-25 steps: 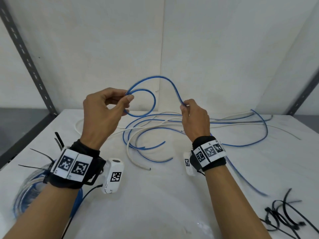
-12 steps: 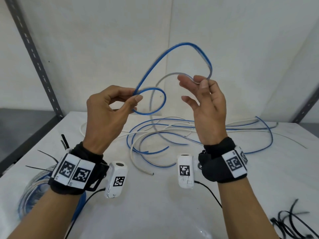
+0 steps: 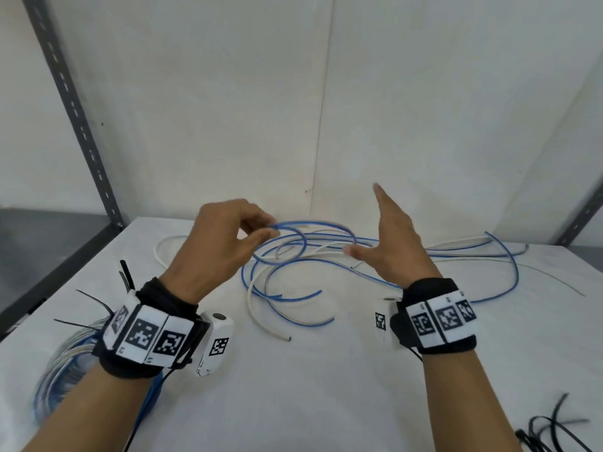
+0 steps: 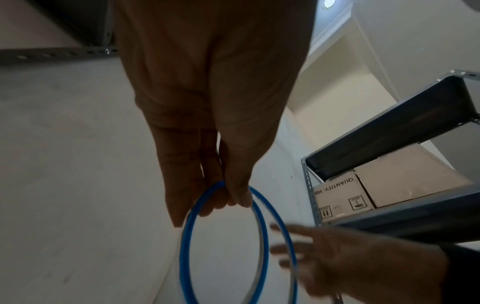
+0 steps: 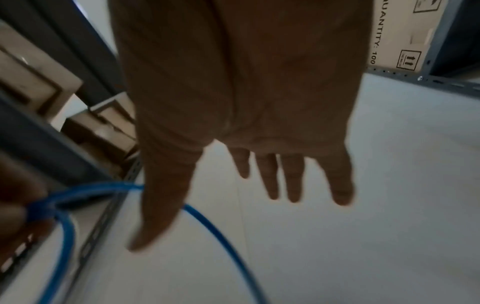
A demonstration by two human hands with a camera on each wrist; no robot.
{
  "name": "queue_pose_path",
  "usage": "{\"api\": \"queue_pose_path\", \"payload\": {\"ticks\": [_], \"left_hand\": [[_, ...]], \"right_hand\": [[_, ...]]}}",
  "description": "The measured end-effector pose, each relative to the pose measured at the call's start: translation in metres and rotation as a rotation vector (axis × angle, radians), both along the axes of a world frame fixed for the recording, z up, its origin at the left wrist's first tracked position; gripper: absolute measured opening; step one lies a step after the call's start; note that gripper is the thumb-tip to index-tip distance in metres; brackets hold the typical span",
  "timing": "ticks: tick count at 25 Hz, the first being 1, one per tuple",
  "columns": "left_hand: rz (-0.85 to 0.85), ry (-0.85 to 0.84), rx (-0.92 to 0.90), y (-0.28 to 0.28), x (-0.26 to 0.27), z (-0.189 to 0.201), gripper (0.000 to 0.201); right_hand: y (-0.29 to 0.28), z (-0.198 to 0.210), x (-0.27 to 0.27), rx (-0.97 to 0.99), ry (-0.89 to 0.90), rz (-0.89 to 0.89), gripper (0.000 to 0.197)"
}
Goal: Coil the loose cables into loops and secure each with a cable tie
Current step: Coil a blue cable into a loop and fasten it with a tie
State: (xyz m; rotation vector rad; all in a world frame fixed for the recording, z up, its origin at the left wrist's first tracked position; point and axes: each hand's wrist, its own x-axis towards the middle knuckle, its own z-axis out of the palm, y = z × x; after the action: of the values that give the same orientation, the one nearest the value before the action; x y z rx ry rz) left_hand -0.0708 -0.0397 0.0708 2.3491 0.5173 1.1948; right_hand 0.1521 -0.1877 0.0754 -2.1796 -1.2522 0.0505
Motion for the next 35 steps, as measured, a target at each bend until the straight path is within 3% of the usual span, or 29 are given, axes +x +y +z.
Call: {"api": "queue_pose_path", "payload": {"ticks": [1,3,5,7,13,19,23,26,28,31,35], "left_hand": [[-0.018,0.050,-0.004,-0.001,0.003,-0.002,0.010],[-0.044,0.079,-0.023,-0.004,0.007,-0.004,0.009],[-0.047,0.073,-0.061,-0.006,0.006,-0.002,0.008],[-0.049,0.068,-0.118,-0.005,0.005,0.000,0.008],[-0.069,0.023,-0.319,-0.003,0.006,-0.003,0.006],[-0.135,-0.242,-0.602,0.002,-0.003,0.009,0.015],[-0.147,-0.264,-0.646,0.003,-0.004,0.009,0.018],[-0.147,-0.155,-0.538,0.001,-0.004,0.008,0.019],[-0.087,-0.070,-0.379,0.000,-0.004,0.008,0.016],[-0.062,-0.056,-0.337,-0.002,-0.004,0.009,0.011],[-0.075,0.009,-0.287,-0.008,-0.001,0.007,0.008]], "right_hand": [[0.000,0.004,-0.005,0.136,0.034,0.152,0.101],[0.007,0.007,-0.019,0.352,0.167,0.409,0.066],[0.016,0.001,-0.032,0.404,0.201,0.464,0.025],[0.024,-0.005,-0.036,0.484,0.188,0.428,0.009],[0.024,-0.005,-0.028,0.740,0.209,0.211,0.010],[0.029,-0.008,-0.044,0.596,0.336,0.420,0.004],[0.035,-0.012,-0.060,0.699,0.387,0.363,0.010],[0.034,-0.010,-0.057,0.756,0.476,0.340,0.012],[0.031,-0.009,-0.051,0.703,0.475,0.363,0.013],[0.026,-0.006,-0.046,0.631,0.464,0.402,0.012],[0.022,-0.002,-0.037,0.590,0.302,0.310,0.008]]}}
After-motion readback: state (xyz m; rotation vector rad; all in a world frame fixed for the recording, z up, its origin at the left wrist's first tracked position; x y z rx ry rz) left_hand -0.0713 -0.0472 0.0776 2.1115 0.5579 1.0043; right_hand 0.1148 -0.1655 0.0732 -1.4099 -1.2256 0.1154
